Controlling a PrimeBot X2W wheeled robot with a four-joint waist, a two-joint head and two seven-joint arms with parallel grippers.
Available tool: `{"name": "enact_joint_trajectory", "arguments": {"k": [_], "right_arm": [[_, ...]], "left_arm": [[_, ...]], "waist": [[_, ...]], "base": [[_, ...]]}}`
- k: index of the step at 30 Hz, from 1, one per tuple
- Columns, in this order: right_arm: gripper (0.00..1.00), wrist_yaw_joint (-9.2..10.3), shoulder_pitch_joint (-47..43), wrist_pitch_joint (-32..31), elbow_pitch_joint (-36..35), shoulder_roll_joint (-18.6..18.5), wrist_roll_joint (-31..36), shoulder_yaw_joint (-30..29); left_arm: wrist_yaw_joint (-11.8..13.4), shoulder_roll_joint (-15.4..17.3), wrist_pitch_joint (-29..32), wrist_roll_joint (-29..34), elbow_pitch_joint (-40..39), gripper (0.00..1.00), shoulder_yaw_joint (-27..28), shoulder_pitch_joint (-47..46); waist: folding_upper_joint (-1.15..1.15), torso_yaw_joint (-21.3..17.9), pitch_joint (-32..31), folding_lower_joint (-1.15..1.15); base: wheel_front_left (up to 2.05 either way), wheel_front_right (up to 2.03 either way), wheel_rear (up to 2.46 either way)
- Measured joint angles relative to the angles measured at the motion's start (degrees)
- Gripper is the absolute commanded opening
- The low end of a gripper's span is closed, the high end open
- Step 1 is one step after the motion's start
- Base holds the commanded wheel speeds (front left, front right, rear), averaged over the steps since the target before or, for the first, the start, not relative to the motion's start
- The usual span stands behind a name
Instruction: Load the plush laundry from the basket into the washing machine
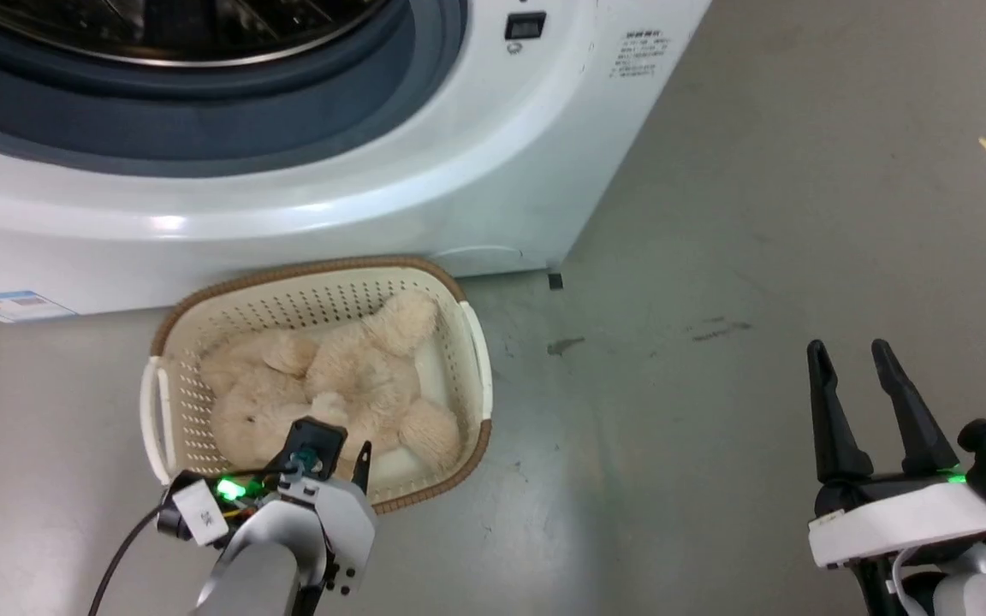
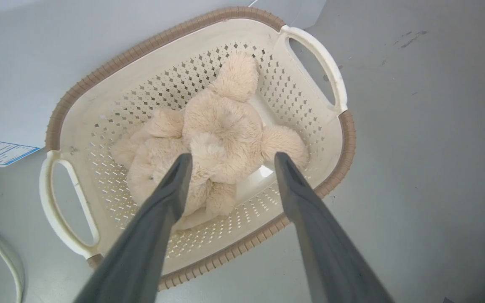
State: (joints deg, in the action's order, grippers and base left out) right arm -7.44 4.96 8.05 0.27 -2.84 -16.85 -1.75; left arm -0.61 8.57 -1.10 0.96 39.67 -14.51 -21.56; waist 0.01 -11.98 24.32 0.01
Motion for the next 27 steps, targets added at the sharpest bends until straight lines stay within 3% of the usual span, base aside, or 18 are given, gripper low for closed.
{"name": "enact_joint_trajectory", "arguments": {"k": [6, 14, 22, 25, 27], "right_arm": [[1.0, 0.0, 0.87, 0.71, 0.05, 0.0, -1.97, 0.26], [1.0, 0.0, 2.26, 1.72, 0.35, 0.0, -4.9, 0.64], [1.0, 0.0, 3.91, 2.65, 0.59, 0.0, -7.83, 1.1], [1.0, 0.0, 4.62, 3.05, 0.59, 0.0, -8.93, 1.12], [1.0, 0.0, 5.07, 3.21, 0.62, 0.0, -9.6, 1.2]], "left_arm": [[-1.13, 1.11, 3.63, -0.54, 4.28, 1.0, -1.42, -3.21], [1.49, 4.2, 4.69, 1.77, 8.67, 1.0, -5.1, -9.34], [1.37, 6.23, 7.15, 1.96, 13.45, 1.0, -7.45, -14.67], [2.43, 6.99, 7.83, 0.96, 15.16, 1.0, -7.08, -17.24], [1.59, 7.26, 8.22, 0.6, 16.22, 1.0, -7.23, -18.74]], "waist": [[0.0, -1.17, 2.96, 0.0], [0.0, -2.88, 7.26, 0.0], [0.0, -4.55, 11.9, 0.0], [0.0, -5.18, 13.71, 0.0], [0.0, -5.6, 14.92, 0.0]], "base": [[0.0, 0.0, 0.0], [0.0, 0.0, 0.0], [0.0, 0.0, 0.0], [0.0, 0.0, 0.0], [0.0, 0.0, 0.0]]}}
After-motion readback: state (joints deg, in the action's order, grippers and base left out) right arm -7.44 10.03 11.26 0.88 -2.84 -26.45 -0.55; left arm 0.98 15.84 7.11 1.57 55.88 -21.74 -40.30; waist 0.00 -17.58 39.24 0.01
